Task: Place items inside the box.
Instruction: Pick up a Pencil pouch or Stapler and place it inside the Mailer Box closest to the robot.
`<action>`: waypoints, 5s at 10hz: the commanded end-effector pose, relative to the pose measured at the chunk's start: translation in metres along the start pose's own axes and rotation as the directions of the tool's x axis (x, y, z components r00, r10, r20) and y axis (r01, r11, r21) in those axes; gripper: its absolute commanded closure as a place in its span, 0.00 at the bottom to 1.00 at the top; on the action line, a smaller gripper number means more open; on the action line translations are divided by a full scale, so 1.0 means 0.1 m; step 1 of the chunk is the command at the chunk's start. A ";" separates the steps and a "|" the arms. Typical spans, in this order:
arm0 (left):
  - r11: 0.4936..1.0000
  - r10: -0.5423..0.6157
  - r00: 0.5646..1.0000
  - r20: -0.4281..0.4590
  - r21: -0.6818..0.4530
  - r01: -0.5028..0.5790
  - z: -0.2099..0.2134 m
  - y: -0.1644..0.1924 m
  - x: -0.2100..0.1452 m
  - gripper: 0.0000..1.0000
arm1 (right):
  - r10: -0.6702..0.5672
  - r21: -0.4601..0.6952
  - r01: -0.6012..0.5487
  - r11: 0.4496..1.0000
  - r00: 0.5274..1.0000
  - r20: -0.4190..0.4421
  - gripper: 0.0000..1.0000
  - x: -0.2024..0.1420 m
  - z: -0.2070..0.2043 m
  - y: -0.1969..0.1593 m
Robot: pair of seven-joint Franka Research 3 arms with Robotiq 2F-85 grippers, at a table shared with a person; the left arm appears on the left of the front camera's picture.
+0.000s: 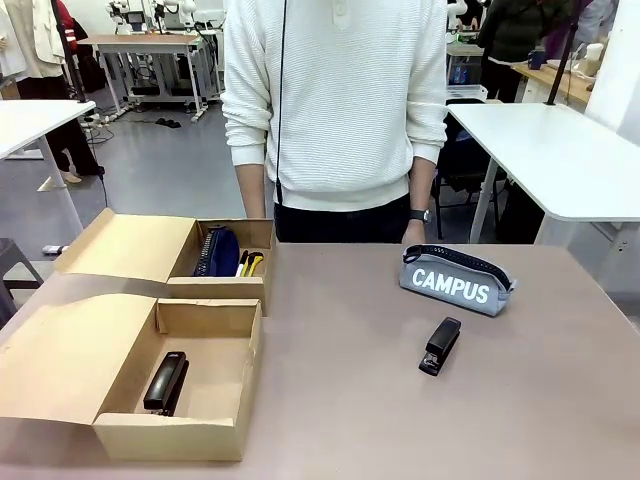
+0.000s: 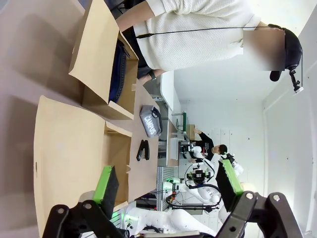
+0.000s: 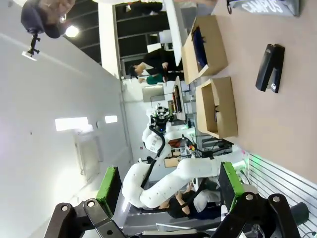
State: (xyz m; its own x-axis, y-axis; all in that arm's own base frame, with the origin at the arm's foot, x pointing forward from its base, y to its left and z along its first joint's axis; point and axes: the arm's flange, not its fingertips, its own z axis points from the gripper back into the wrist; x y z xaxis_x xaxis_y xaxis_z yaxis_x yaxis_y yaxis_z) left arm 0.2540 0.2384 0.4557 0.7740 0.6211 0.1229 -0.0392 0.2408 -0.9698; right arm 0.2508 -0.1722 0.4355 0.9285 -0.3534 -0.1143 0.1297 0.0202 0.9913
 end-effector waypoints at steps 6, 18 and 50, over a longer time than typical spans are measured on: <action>1.000 -0.018 1.000 -0.001 -0.018 0.018 0.00 -0.01 0.00 0.00 | 0.017 0.026 -0.017 0.999 1.000 0.006 0.00 0.01 0.01 0.02; 1.000 -0.018 1.000 -0.001 -0.018 0.018 0.00 -0.01 0.00 0.00 | 0.077 -0.314 -0.178 0.933 0.948 -0.307 0.00 0.34 -0.02 0.60; 1.000 -0.018 1.000 -0.001 -0.018 0.018 0.00 -0.01 0.00 0.00 | 0.373 -0.481 -0.861 -0.165 0.397 -0.838 0.00 1.77 -3.49 0.19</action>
State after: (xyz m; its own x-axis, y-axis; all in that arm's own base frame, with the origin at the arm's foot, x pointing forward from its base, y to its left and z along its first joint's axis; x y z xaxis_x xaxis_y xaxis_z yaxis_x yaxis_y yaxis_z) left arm 0.2548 0.2376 0.4555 0.7762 0.6185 0.1220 -0.0405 0.2421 -0.9694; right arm 0.5238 0.0880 0.4152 0.7642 0.5918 0.2565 -0.5996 0.7983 -0.0556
